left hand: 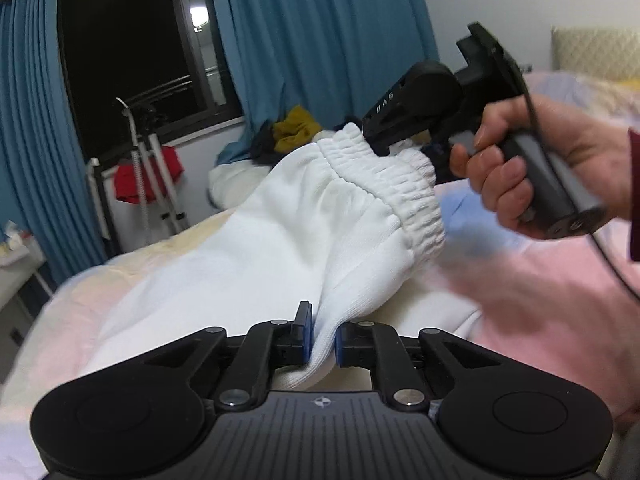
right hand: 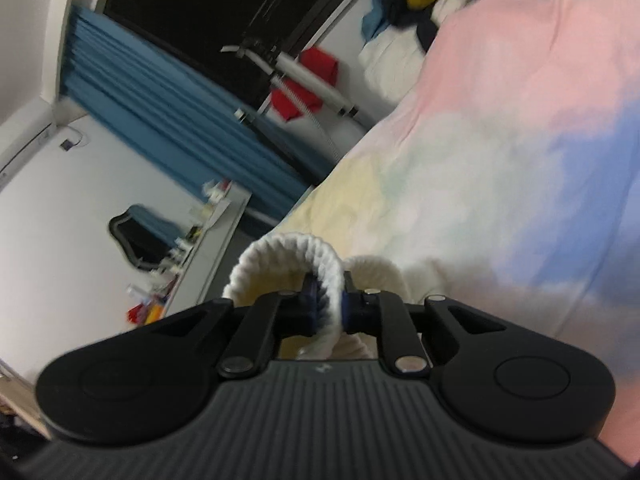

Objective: Fold clothes

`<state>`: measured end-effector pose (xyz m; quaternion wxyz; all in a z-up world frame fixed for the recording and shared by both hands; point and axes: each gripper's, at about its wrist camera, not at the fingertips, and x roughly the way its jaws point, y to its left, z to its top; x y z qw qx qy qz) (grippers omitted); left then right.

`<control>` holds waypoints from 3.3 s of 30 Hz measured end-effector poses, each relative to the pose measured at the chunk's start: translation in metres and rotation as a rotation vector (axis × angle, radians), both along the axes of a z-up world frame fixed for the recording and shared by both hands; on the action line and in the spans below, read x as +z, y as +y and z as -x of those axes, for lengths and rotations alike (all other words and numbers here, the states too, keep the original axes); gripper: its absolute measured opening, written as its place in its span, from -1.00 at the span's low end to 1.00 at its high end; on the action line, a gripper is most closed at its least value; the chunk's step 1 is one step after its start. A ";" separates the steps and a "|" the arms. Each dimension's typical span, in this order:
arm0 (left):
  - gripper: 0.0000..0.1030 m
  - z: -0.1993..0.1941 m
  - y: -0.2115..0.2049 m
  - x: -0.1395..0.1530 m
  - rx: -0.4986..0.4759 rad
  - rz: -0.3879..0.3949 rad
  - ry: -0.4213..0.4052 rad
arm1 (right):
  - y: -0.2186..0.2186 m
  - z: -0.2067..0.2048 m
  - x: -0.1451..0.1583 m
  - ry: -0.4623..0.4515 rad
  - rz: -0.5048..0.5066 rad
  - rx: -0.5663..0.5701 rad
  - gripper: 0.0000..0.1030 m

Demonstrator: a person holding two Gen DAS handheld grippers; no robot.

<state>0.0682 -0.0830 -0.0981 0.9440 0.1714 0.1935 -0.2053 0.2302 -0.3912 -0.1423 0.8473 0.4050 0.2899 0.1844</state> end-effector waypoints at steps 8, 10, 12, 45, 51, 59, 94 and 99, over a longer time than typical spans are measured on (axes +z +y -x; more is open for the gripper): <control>-0.68 -0.009 -0.003 -0.026 -0.028 -0.017 0.092 | -0.008 -0.004 -0.041 0.143 0.030 -0.085 -0.70; -0.58 -0.007 0.002 -0.017 -0.032 0.020 0.109 | -0.009 0.009 -0.037 0.122 -0.017 -0.108 -0.68; -0.45 -0.004 0.009 -0.010 -0.026 0.052 0.119 | -0.008 0.023 -0.032 0.106 -0.035 -0.137 -0.66; 0.99 -0.021 0.182 0.010 0.450 0.459 0.364 | 0.051 0.072 -0.052 0.136 0.086 -0.022 0.79; 1.00 -0.047 0.179 0.002 0.468 0.476 0.387 | 0.054 0.080 -0.039 0.045 0.034 -0.006 0.79; 0.59 -0.052 0.173 -0.001 0.460 0.436 0.364 | 0.074 0.078 -0.040 0.104 0.205 -0.050 0.07; -0.19 -0.165 -0.306 0.075 -0.148 0.393 0.245 | -0.302 0.101 0.054 -0.159 0.194 -0.673 -0.26; -0.20 -0.196 -0.358 0.019 -0.201 0.347 0.322 | -0.321 0.091 -0.004 -0.050 0.199 -0.681 -0.26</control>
